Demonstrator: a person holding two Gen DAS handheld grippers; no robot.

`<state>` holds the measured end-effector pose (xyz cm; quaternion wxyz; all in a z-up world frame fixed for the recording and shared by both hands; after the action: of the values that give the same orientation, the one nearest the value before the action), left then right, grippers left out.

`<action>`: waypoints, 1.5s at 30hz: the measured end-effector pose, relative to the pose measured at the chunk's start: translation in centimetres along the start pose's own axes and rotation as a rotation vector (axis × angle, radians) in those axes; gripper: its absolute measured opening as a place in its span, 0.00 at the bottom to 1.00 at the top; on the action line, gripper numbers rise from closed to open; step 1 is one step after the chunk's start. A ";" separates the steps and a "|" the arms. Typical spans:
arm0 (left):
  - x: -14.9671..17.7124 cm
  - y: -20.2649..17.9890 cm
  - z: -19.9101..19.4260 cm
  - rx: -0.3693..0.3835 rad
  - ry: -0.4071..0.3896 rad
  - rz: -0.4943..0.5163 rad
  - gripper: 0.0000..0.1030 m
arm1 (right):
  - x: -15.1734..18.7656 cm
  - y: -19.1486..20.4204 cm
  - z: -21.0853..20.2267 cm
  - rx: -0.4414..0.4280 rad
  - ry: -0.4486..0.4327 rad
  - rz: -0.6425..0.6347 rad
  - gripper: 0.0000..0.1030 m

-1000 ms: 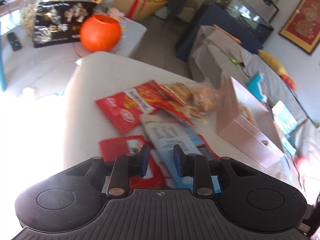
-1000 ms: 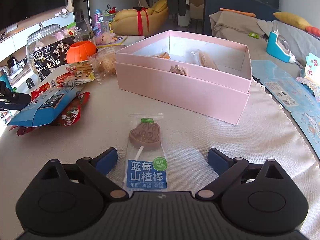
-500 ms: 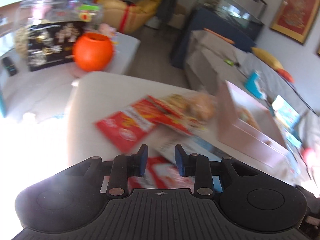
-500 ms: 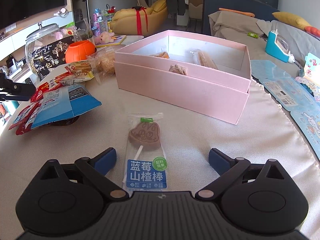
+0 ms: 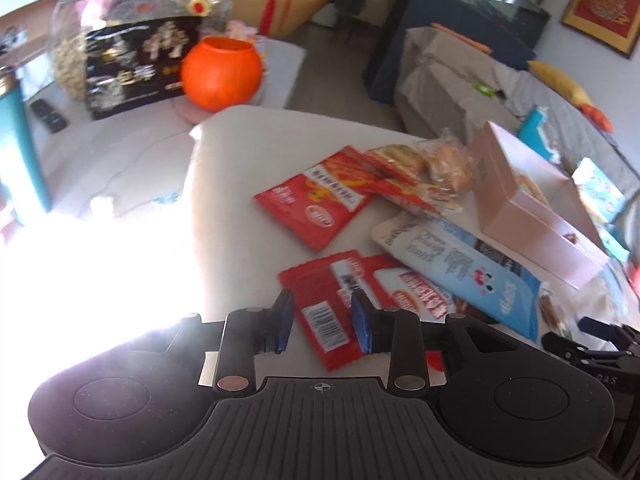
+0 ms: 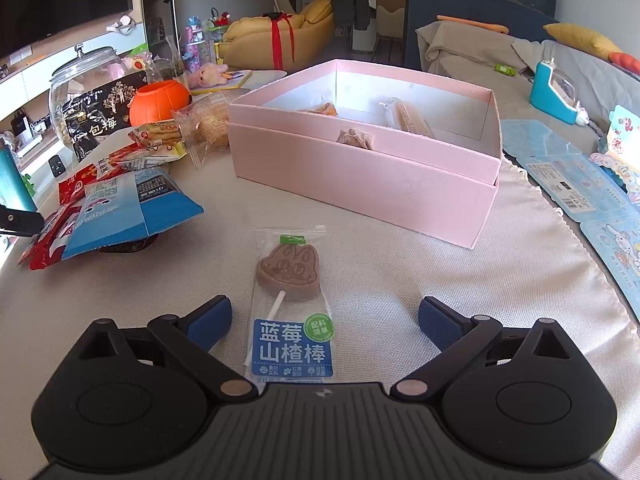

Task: Organize snacks

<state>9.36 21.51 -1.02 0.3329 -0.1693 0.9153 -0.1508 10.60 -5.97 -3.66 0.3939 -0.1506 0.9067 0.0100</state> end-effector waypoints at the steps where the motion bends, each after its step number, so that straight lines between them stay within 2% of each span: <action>1: -0.1 0.4 0.0 0.005 0.012 -0.052 0.34 | 0.0 0.0 0.0 0.000 0.000 0.000 0.97; 3: -0.3 1.0 0.6 0.055 0.049 -0.157 0.35 | 0.0 0.0 0.0 -0.001 0.000 0.000 0.97; 5: -0.7 0.7 1.1 0.055 0.042 -0.180 0.36 | 0.0 0.0 0.0 0.000 0.000 0.000 0.97; 8: -0.9 -1.0 2.1 0.041 0.044 -0.108 0.37 | 0.0 0.0 0.0 0.000 0.000 0.000 0.97; 11: -0.5 -3.3 3.0 -0.007 0.027 0.037 0.40 | 0.0 0.0 0.0 0.000 0.000 0.000 0.97; 15: -0.2 -5.3 4.1 -0.046 -0.004 0.166 0.48 | 0.0 0.0 0.0 -0.001 0.000 0.000 0.97; 18: -0.2 -6.2 4.7 -0.061 -0.021 0.211 0.52 | 0.0 0.0 0.0 0.000 0.000 0.000 0.97; 21: -0.2 -6.9 5.2 -0.060 -0.016 0.240 0.62 | 0.0 0.0 0.0 0.000 0.000 0.000 0.97; 24: 0.0 -7.4 5.6 -0.069 -0.035 0.309 0.63 | 0.0 0.0 0.0 0.000 0.000 -0.001 0.97; 27: -0.2 -7.2 5.7 -0.057 -0.036 0.320 0.65 | 0.0 0.0 0.0 0.000 0.000 -0.001 0.97; 32: 0.0 -7.0 5.4 -0.040 -0.043 0.352 0.63 | -0.1 0.0 0.0 -0.001 0.000 0.000 0.98; 37: 1.0 -5.4 3.8 0.036 -0.036 0.335 0.58 | 0.0 -0.2 0.2 -0.036 0.018 -0.016 1.00; 40: 1.3 -3.8 2.3 0.050 -0.045 0.285 0.42 | -0.1 -0.2 0.2 -0.053 0.026 -0.040 1.00; 42: 1.4 -2.5 1.4 0.070 -0.035 0.233 0.36 | -0.3 -0.2 0.1 -0.064 0.036 -0.046 0.99; 43: 1.5 -2.0 1.1 0.077 -0.029 0.217 0.34 | -0.5 0.0 -0.1 -0.084 0.038 -0.059 0.96; 45: 1.8 -1.5 0.5 0.090 -0.018 0.205 0.33 | -1.7 0.4 -1.2 -0.131 -0.002 -0.077 0.94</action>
<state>8.71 19.37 -1.78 0.3621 -0.0612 0.9170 -0.1554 10.77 -5.34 -1.67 0.3844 -0.2105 0.8972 0.0542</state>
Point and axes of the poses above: each gripper's, at about its wrist camera, not at the fingertips, and z roughly the way its jaws point, y to its left, x to its underside, the point moved 5 cm from there along z, roughly the way its jaws point, and after that the axes turned 10 degrees about -z, right-handed, at the moved point
